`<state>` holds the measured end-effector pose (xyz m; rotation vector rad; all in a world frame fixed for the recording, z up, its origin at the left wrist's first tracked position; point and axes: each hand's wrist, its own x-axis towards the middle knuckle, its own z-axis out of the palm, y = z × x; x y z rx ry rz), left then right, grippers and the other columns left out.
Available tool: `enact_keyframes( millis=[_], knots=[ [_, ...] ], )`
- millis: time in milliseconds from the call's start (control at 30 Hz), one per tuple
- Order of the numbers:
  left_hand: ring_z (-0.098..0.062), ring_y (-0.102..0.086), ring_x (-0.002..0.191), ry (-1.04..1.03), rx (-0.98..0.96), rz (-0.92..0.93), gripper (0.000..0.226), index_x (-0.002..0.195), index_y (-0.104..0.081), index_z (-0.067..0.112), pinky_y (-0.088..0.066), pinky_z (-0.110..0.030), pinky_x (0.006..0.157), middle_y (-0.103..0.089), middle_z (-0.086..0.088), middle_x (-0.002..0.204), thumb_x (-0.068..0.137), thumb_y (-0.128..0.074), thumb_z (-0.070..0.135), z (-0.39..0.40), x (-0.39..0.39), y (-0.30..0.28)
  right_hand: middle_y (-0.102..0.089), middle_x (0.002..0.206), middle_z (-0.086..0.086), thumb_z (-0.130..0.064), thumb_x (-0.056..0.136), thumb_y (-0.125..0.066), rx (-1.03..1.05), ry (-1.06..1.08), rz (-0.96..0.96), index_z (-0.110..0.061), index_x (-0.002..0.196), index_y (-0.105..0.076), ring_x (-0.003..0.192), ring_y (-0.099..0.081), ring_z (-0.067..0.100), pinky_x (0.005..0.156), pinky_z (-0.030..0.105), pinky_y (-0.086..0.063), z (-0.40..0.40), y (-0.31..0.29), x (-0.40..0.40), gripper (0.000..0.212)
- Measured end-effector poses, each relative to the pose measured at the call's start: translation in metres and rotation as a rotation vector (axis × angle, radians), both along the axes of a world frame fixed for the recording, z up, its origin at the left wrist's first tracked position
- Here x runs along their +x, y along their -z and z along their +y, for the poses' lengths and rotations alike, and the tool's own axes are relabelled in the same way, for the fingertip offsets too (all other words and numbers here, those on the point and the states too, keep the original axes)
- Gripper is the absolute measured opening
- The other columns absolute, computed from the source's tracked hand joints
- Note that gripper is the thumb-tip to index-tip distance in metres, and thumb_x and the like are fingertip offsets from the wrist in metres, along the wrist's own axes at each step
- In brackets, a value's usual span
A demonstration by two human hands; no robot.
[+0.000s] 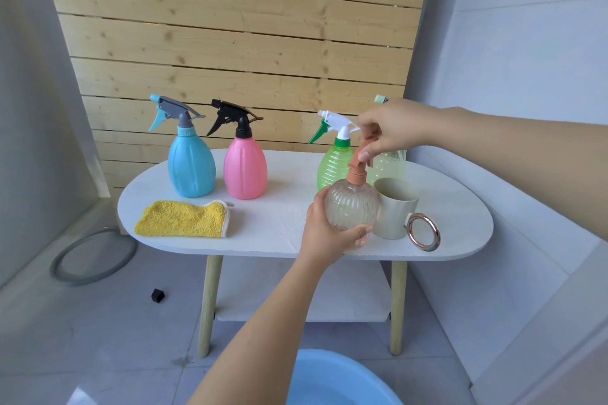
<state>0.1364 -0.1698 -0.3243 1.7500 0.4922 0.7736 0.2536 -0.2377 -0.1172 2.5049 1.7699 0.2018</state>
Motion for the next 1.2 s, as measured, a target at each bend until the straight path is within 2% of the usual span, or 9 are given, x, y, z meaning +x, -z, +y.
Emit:
enact_keyframes(
  millis=[100, 200, 333, 500, 600, 767, 1000, 1100, 1200],
  knots=[
    [-0.011, -0.040, 0.124, -0.007, 0.014, 0.001, 0.093, 0.138, -0.032, 0.031, -0.043, -0.034, 0.099, -0.040, 0.008, 0.134, 0.063, -0.086, 0.033, 0.000, 0.000, -0.001, -0.062, 0.065, -0.002, -0.058, 0.074, -0.068, -0.006, 0.124, -0.041, -0.017, 0.066, -0.051, 0.065, -0.057, 0.017, 0.054, 0.027, -0.035, 0.000, -0.004, -0.008, 0.045],
    [-0.011, -0.040, 0.125, -0.011, 0.010, -0.001, 0.093, 0.138, -0.033, 0.030, -0.043, -0.037, 0.101, -0.041, 0.009, 0.134, 0.062, -0.086, 0.034, 0.000, 0.000, 0.000, -0.060, 0.051, 0.003, -0.045, 0.083, -0.063, -0.006, 0.245, 0.219, -0.013, 0.058, -0.056, 0.044, -0.057, 0.016, 0.045, 0.018, -0.040, 0.006, 0.004, -0.014, 0.042],
    [-0.010, -0.040, 0.125, -0.003, -0.005, 0.005, 0.094, 0.139, -0.032, 0.030, -0.044, -0.035, 0.100, -0.040, 0.010, 0.134, 0.062, -0.086, 0.034, -0.001, -0.001, -0.001, -0.054, 0.053, 0.006, -0.035, 0.088, -0.059, 0.055, 0.384, 0.461, -0.011, 0.058, -0.059, 0.037, -0.041, 0.013, 0.034, 0.014, -0.028, 0.012, 0.009, -0.022, 0.038],
    [-0.011, -0.040, 0.124, -0.010, -0.007, 0.009, 0.096, 0.140, -0.032, 0.028, -0.045, -0.035, 0.100, -0.040, 0.008, 0.135, 0.061, -0.086, 0.034, -0.001, 0.000, 0.000, -0.067, 0.075, 0.006, -0.046, 0.092, -0.053, -0.017, 0.341, 0.586, -0.008, 0.087, -0.065, 0.056, -0.065, 0.013, 0.045, 0.019, -0.048, -0.001, -0.004, -0.017, 0.040],
    [-0.010, -0.040, 0.124, -0.012, 0.004, 0.014, 0.096, 0.141, -0.031, 0.027, -0.044, -0.031, 0.098, -0.040, 0.007, 0.135, 0.063, -0.087, 0.032, -0.002, -0.001, -0.001, -0.065, 0.088, 0.006, -0.020, 0.098, -0.050, 0.022, 0.208, 0.782, -0.018, 0.122, -0.056, 0.078, -0.066, 0.019, 0.063, 0.024, -0.051, -0.013, -0.008, -0.006, 0.025],
    [-0.009, -0.039, 0.124, -0.012, -0.005, 0.021, 0.096, 0.140, -0.030, 0.030, -0.042, -0.031, 0.101, -0.039, 0.010, 0.134, 0.063, -0.086, 0.033, -0.001, -0.002, -0.002, -0.064, 0.116, -0.001, 0.006, 0.098, -0.033, -0.272, 0.065, 0.965, -0.031, 0.126, -0.051, 0.108, -0.062, 0.012, 0.093, 0.025, -0.048, -0.024, -0.012, 0.003, 0.050],
    [-0.010, -0.042, 0.121, -0.009, 0.002, 0.021, 0.091, 0.137, -0.032, 0.034, -0.047, -0.034, 0.096, -0.041, 0.010, 0.129, 0.063, -0.086, 0.035, -0.002, -0.002, -0.002, -0.065, 0.077, -0.016, -0.019, 0.089, -0.064, -0.030, 0.041, 0.656, -0.025, 0.107, -0.070, 0.075, -0.058, -0.004, 0.064, 0.011, -0.043, -0.007, -0.003, -0.009, 0.019],
    [-0.010, -0.043, 0.120, -0.011, 0.002, 0.017, 0.091, 0.137, -0.032, 0.031, -0.046, -0.032, 0.096, -0.041, 0.009, 0.128, 0.063, -0.086, 0.035, -0.002, -0.002, -0.002, -0.069, 0.086, -0.003, -0.031, 0.086, -0.067, 0.064, 0.092, 0.588, -0.023, 0.094, -0.073, 0.081, -0.060, 0.010, 0.058, 0.014, -0.046, 0.001, 0.001, -0.016, 0.013],
    [-0.010, -0.041, 0.121, -0.012, 0.004, 0.014, 0.092, 0.138, -0.032, 0.031, -0.044, -0.032, 0.098, -0.041, 0.009, 0.130, 0.063, -0.086, 0.033, -0.003, -0.003, -0.002, -0.069, 0.070, 0.006, -0.037, 0.087, -0.063, 0.163, 0.198, 0.363, -0.013, 0.085, -0.074, 0.060, -0.062, 0.014, 0.051, 0.019, -0.047, 0.012, 0.009, -0.021, 0.027]
  ],
)
